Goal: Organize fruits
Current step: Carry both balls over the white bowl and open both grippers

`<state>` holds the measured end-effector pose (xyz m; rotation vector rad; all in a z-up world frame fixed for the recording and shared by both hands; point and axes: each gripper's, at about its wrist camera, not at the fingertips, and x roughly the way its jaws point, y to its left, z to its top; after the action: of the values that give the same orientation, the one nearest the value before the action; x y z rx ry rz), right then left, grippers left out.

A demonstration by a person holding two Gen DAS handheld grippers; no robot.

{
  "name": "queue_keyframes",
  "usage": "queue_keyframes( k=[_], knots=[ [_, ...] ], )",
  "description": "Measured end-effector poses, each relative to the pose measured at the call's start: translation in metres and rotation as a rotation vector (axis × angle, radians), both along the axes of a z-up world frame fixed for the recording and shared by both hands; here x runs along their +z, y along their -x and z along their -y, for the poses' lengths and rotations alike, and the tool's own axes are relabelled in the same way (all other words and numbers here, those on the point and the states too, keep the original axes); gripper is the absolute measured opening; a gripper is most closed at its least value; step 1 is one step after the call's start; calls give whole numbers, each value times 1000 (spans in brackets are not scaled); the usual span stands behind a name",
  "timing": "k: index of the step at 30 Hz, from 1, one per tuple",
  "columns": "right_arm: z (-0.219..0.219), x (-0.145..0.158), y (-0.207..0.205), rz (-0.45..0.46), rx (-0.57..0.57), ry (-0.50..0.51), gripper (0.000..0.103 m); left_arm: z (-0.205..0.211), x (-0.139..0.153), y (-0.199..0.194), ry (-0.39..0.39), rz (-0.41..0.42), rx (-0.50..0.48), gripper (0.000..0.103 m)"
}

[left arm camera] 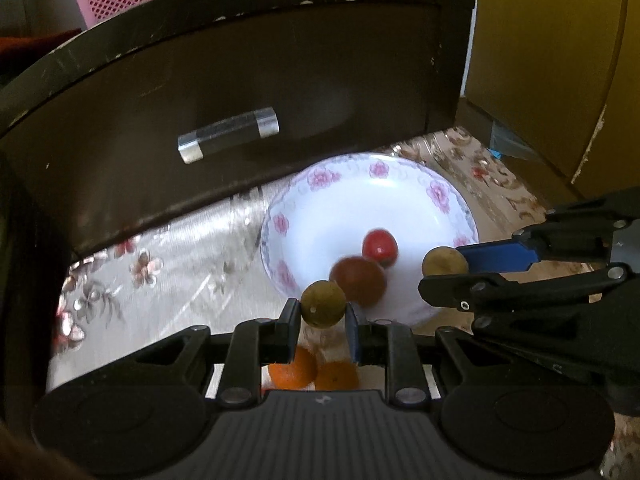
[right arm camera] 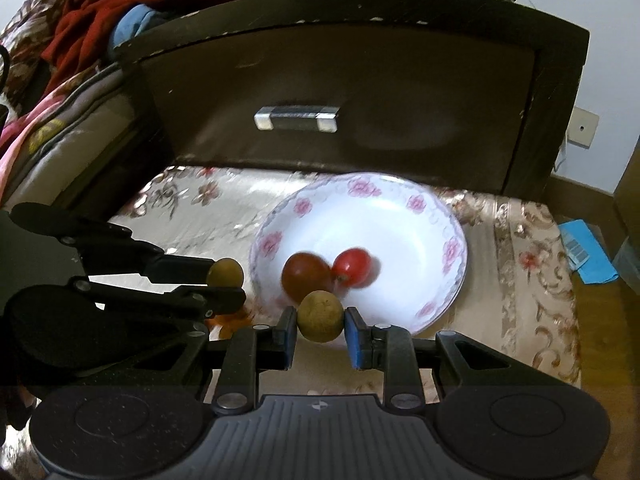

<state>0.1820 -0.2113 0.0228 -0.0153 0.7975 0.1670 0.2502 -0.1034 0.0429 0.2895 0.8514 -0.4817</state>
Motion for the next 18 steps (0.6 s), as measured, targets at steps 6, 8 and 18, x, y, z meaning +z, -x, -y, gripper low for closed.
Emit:
queue_keyframes(
  k=[6, 8, 18],
  knots=[
    [9, -2, -17, 6, -24, 1, 22, 12, -6, -14, -11, 15, 3, 32],
    [12, -4, -22, 6, -31, 1, 22, 15, -8, -17, -13, 18, 4, 32],
    [19, -15, -42, 0, -51, 4, 23, 26, -17, -34, -47, 52, -9, 31]
  ],
)
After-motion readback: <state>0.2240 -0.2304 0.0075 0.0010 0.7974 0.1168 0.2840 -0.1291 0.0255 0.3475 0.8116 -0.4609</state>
